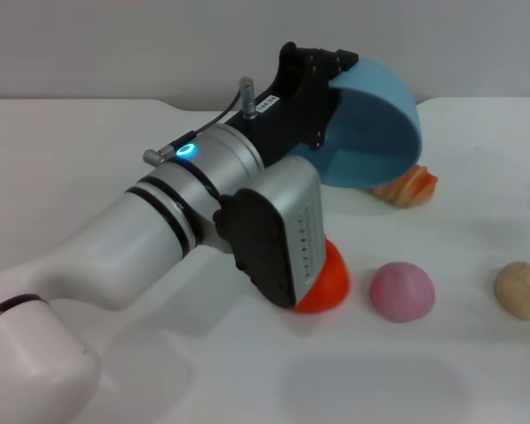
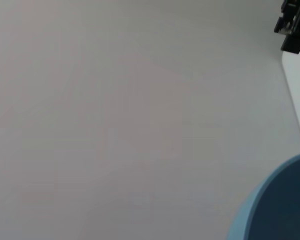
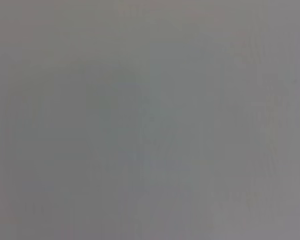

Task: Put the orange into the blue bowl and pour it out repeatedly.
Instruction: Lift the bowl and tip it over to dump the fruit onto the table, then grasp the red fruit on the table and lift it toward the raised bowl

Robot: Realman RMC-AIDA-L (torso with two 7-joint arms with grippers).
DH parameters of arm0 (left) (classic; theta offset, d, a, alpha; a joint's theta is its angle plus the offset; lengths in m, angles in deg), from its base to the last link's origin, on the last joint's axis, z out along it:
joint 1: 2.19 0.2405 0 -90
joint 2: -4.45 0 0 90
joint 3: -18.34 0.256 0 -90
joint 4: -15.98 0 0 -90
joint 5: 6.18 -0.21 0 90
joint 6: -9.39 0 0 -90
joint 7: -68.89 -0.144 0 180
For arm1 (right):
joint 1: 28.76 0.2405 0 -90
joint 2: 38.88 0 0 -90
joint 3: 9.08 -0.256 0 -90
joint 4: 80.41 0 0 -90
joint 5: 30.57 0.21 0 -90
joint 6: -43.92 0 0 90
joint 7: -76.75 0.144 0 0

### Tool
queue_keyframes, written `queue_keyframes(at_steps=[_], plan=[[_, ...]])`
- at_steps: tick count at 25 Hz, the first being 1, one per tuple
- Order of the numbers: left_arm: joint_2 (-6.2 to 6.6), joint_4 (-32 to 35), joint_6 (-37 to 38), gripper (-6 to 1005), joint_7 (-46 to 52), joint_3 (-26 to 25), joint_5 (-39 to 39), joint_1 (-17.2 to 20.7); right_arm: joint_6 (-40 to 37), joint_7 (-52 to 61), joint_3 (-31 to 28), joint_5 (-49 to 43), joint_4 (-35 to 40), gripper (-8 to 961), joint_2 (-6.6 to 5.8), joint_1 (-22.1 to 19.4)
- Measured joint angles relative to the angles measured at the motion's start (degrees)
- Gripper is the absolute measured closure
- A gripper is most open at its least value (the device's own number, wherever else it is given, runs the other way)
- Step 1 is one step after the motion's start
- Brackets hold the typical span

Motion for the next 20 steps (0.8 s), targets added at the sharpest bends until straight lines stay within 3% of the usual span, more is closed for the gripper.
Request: queue_keyframes(at_steps=[3, 5, 8, 11, 15, 18, 20], plan=[[0.0, -0.3, -1.0, 999, 0.2, -0.1, 3.4, -0.1, 0.0, 0.0, -0.2, 0.0, -0.2, 159, 0.0, 0.2], [0.0, -0.3, -0.3, 1000, 0.9, -1.0, 10.2, -1.0, 0.0, 0.7, -0.2, 0.0, -0.2, 158, 0.0, 0.3], [0.08, 0.2, 5.1, 1000, 1.8, -4.3, 25.2, -3.2, 0.5, 9.9, -0.4, -0.4, 1.0, 159, -0.57, 0.2], [0.37, 0.0, 14.7, 1000, 4.5, -11.0, 39.3, -6.0, 0.6, 16.1, -0.5, -3.2, 3.8, 160, -1.11, -0.4], [0.74, -1.9, 24.2, 999, 12.8, -20.5, 48.5, -9.1, 1.9, 31.8, -3.3, -16.8, 13.4, 163, -1.75, -1.3], [0.88, -3.3, 33.7, 999, 18.9, -27.5, 49.7, -11.3, 1.9, 49.2, -7.2, -35.0, 23.5, 164, -2.0, -0.6], [0.95, -5.0, 41.2, 999, 21.6, -31.5, 49.0, -13.3, 1.8, 52.3, -7.5, -39.2, 25.9, 164, -2.0, -0.3]])
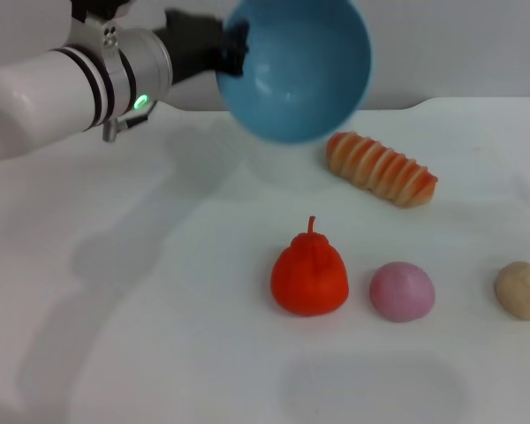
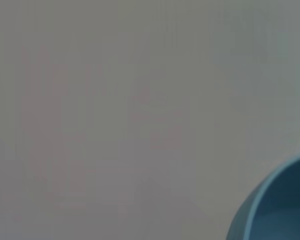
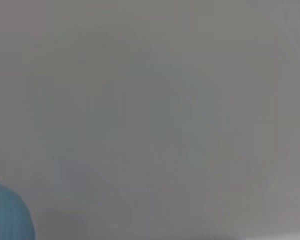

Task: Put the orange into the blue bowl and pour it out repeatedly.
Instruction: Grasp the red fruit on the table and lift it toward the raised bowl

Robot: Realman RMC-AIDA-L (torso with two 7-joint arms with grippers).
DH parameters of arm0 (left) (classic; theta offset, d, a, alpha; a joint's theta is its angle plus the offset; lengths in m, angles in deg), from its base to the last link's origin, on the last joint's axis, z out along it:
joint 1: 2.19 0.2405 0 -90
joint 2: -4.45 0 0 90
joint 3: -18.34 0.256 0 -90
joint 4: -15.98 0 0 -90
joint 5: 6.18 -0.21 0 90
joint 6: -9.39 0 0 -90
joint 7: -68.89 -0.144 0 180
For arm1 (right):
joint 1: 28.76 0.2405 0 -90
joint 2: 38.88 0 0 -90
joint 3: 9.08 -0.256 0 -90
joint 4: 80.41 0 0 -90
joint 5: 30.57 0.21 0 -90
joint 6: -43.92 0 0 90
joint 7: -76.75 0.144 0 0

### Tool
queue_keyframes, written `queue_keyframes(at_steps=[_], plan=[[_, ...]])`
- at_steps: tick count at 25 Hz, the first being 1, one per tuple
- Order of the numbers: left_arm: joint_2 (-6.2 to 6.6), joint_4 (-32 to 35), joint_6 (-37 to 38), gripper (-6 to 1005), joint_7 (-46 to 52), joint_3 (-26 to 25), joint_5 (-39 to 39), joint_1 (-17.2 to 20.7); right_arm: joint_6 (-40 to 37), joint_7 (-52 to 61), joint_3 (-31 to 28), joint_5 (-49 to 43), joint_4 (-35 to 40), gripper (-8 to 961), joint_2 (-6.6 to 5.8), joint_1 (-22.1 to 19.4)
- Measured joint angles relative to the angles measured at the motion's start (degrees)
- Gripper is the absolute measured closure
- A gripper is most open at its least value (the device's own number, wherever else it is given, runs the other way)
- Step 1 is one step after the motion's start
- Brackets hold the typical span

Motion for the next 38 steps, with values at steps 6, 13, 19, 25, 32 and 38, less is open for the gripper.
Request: queue_keyframes(at_steps=[6, 13, 19, 25, 32, 38], plan=[[0.04, -4.1, 19.2, 999, 13.8, -6.5, -14.7, -7.2, -1.9, 14.8, -0.9, -20.9, 9.6, 163, 0.29, 3.7], [-0.27, -7.6, 22.0, 999, 20.9, -6.3, -20.9, -10.8, -14.5, 25.3, -0.4, -31.9, 16.0, 163, 0.14, 8.8], [-0.57, -12.0, 16.4, 999, 24.7, -6.4, -23.5, -13.5, -24.1, 29.6, 0.4, -38.9, 17.4, 164, 1.09, 13.8], [-0.57, -14.4, 13.6, 999, 25.0, -6.3, -23.7, -14.3, -23.3, 32.2, 2.3, -40.3, 11.6, 164, 1.53, 17.2], [-0.37, -15.0, 13.1, 1000, 24.8, -6.3, -23.8, -13.8, -17.2, 30.9, 9.1, -39.2, 0.2, 163, 1.59, 22.5], [-0.45, -15.2, 12.9, 1000, 24.5, -6.4, -23.8, -13.8, -9.3, 29.4, 13.9, -38.3, -8.8, 163, 1.81, 25.8]])
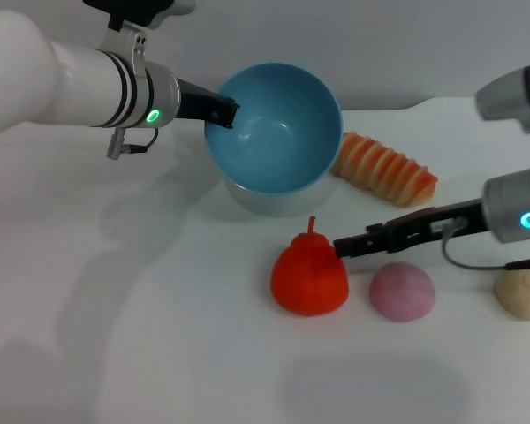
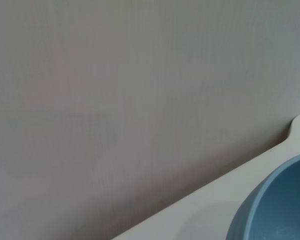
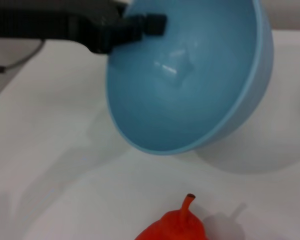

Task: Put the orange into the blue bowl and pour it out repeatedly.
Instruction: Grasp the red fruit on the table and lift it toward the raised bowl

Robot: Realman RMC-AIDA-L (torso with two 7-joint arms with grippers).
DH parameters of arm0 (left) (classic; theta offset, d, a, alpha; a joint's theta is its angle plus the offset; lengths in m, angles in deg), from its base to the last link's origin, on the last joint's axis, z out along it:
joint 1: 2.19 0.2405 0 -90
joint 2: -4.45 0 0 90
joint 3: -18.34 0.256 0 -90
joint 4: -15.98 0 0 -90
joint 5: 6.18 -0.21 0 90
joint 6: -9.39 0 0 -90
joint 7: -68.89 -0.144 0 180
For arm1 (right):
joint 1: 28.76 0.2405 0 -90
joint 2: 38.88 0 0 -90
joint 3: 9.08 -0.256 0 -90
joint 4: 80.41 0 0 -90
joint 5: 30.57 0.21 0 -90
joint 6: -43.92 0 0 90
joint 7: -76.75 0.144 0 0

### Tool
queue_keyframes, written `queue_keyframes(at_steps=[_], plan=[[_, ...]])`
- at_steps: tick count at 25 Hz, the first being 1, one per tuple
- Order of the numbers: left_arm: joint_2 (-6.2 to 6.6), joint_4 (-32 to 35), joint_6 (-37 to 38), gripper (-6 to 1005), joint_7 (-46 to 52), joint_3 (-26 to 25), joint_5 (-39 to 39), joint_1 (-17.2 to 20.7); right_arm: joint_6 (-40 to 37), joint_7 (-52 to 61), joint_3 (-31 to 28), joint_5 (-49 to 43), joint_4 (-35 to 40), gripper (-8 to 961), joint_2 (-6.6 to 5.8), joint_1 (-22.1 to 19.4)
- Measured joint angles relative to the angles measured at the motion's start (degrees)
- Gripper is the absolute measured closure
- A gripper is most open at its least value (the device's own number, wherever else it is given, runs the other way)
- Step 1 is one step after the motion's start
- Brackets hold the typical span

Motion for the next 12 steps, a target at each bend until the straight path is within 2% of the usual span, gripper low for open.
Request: queue_keyframes(at_steps=[8, 12], plan=[[-0.05, -0.2, -0.5, 1000, 0.0, 1.4, 0.0, 0.1, 5.4, -11.3, 6.1, 14.6, -9.4, 163, 0.17, 1.6], [-0.07, -0.2, -0.5, 1000, 0.0, 1.5, 0.1, 0.1, 6.3, -10.0, 6.5, 14.1, -13.0, 164, -0.15, 3.3]])
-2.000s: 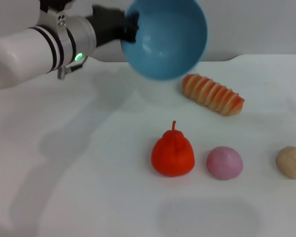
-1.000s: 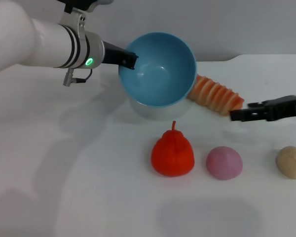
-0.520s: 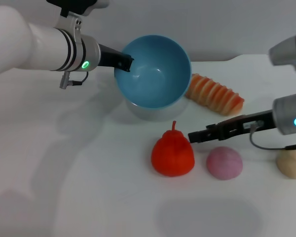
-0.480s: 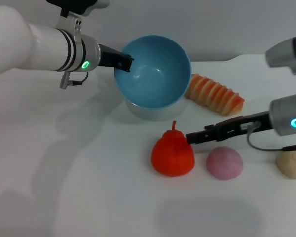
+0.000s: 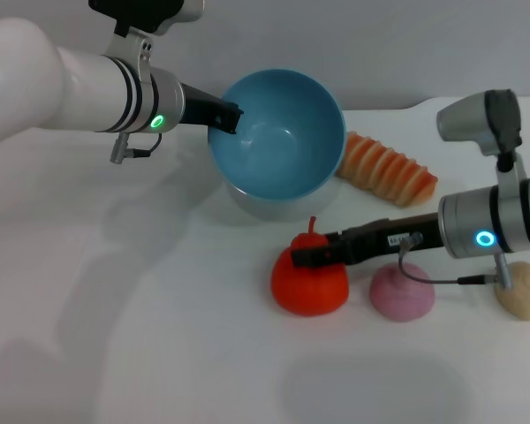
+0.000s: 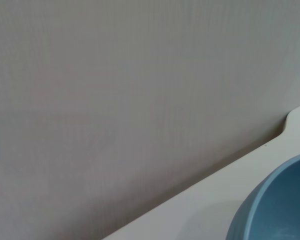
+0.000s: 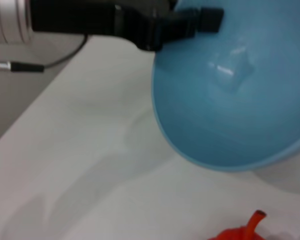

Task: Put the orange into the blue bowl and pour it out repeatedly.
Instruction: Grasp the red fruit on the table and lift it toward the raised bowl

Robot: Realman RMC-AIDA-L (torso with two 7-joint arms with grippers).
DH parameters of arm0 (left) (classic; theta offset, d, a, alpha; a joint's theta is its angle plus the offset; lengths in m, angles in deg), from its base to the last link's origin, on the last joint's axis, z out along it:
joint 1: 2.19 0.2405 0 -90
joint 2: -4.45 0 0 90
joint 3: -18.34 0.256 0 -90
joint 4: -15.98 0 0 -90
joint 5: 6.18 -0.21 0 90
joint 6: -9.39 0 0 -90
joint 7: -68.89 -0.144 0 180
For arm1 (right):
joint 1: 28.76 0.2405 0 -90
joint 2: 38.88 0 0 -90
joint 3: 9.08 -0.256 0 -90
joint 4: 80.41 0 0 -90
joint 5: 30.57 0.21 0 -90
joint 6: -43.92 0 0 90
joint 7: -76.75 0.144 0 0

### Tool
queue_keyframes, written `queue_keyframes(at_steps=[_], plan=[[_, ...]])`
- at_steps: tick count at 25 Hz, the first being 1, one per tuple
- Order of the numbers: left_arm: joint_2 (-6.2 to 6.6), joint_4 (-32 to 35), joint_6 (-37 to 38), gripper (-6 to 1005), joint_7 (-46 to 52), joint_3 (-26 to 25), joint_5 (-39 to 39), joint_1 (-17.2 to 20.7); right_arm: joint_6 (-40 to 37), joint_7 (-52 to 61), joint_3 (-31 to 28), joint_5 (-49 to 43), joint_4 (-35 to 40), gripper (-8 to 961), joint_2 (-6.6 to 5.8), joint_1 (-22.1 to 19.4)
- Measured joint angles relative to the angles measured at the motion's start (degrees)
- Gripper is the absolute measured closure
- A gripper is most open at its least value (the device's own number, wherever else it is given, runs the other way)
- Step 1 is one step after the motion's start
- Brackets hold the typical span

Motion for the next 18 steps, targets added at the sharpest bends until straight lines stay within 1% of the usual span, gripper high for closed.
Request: queue_keyframes(at_steps=[2, 12, 18], plan=[[0.0, 0.0, 0.0, 1000, 0.0, 0.0, 0.0, 0.0, 0.1, 0.2, 0.1, -0.8, -0.7, 164, -0.11, 0.5], [0.02, -0.4, -0.4, 1000, 0.2, 0.0, -0.1, -0.1, 0.3, -0.9, 0.5, -2.7, 0.7, 328, -0.07, 0.5], [0.01, -0.9, -0.6, 999, 0.2, 0.0, -0.1, -0.1, 0.2, -2.1, 1.6, -2.6, 1.6, 547, 0.04, 0.3]])
